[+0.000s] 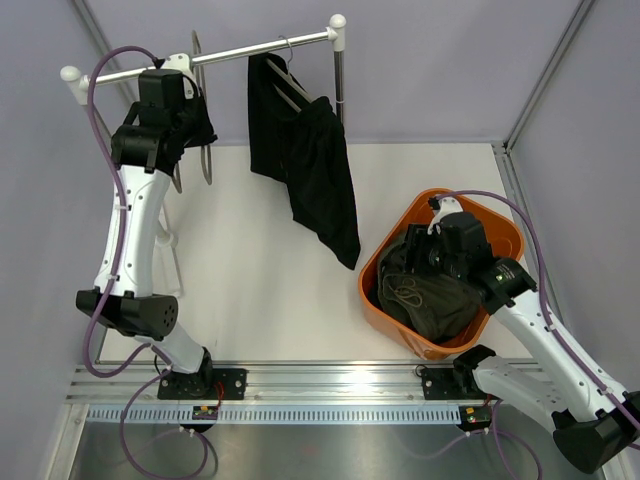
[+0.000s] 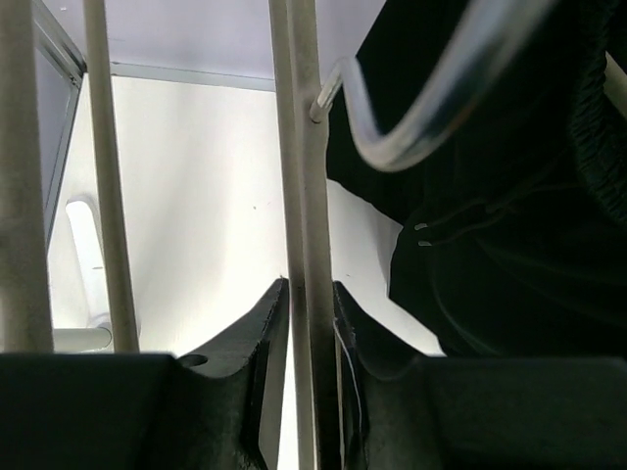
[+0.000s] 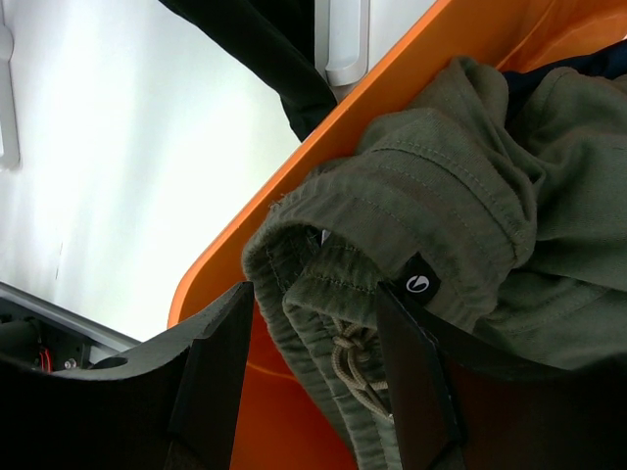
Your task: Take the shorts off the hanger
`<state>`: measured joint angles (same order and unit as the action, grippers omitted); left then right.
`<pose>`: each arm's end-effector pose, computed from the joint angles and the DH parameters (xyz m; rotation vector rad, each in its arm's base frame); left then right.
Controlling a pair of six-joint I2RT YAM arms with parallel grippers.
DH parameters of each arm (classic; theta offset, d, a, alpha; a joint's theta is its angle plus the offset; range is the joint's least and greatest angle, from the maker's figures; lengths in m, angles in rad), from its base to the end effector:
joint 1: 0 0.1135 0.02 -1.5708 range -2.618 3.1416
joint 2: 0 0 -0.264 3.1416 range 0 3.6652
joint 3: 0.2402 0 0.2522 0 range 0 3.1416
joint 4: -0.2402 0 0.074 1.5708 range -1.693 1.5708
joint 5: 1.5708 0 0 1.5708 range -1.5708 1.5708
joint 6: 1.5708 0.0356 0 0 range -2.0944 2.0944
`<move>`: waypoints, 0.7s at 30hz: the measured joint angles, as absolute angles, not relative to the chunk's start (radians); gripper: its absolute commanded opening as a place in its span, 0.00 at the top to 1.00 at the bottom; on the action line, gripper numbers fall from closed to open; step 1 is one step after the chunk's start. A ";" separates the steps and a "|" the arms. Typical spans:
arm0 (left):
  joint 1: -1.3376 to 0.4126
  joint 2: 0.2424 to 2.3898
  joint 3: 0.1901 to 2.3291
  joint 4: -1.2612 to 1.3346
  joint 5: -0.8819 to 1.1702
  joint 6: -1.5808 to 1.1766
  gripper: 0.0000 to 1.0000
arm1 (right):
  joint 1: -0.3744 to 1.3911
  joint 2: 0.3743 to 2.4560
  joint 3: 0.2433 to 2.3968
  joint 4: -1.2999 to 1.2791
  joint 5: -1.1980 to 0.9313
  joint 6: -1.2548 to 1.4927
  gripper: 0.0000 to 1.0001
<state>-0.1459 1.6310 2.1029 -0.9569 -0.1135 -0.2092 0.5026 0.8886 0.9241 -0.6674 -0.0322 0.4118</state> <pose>0.3207 -0.0431 0.4908 -0.1353 2.0496 -0.1040 0.1613 0.0899 0.3223 -0.1208 2.2531 0.5378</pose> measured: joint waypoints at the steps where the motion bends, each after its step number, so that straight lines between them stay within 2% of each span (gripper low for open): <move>1: -0.148 1.628 2.103 -0.960 -0.115 -0.209 0.73 | 0.503 0.889 0.923 -0.666 -0.035 0.412 0.39; 10: -0.175 1.591 2.103 -0.983 -0.149 -0.201 0.57 | 0.503 0.888 0.913 -0.662 -0.044 0.414 0.37; 15: -0.207 1.568 2.115 -1.005 -0.192 -0.186 0.44 | 0.503 0.885 0.913 -0.662 -0.045 0.414 0.36; 21: -0.264 1.523 2.132 -1.010 -0.243 -0.168 0.43 | 0.503 0.884 0.912 -0.661 -0.045 0.414 0.35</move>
<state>-0.2642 1.5227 2.1319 -1.0096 -0.2432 -0.1680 0.5026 0.8845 0.9119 -0.6613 -0.0452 0.4141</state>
